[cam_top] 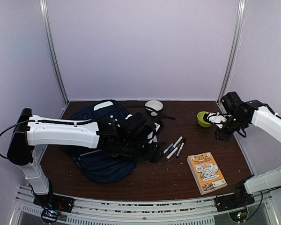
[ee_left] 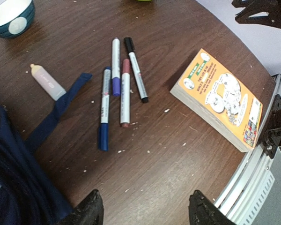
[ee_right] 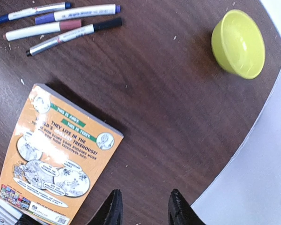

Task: Pack the student bag
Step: Move the book to the corner of the board.

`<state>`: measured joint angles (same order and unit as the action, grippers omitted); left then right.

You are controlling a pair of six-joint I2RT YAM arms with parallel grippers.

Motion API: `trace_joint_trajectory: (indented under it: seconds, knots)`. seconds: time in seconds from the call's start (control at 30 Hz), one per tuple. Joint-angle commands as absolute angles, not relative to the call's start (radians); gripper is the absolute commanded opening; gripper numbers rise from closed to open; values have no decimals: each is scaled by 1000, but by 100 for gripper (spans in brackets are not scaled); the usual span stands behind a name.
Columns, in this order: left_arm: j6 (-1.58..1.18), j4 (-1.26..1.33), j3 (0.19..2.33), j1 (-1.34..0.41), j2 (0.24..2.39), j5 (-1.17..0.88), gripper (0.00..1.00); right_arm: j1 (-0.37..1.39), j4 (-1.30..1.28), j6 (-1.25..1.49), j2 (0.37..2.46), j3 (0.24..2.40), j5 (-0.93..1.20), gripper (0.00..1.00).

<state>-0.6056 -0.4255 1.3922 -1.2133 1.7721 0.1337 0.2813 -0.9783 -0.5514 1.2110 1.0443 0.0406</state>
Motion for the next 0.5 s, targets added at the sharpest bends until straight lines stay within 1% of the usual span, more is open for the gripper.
trace_joint_trajectory:
  seconds: [0.0,0.13,0.23,0.33,0.47]
  knots:
    - [-657,-376,1469,-1243,1851,103,63,185,-1073,-551,1219,957,137,34]
    - [-695,-321,1454,-1249,1884,80,61,87,-1109,-618,1262,903,198,36]
    - [-726,-293,1437,-1252,1898,71,61,44,-1130,-660,1308,882,215,40]
    - [-762,-293,1430,-1252,1905,77,62,38,-1153,-699,1365,879,230,46]
    - [-775,-295,1418,-1253,1899,76,62,39,-1181,-722,1473,904,264,49]
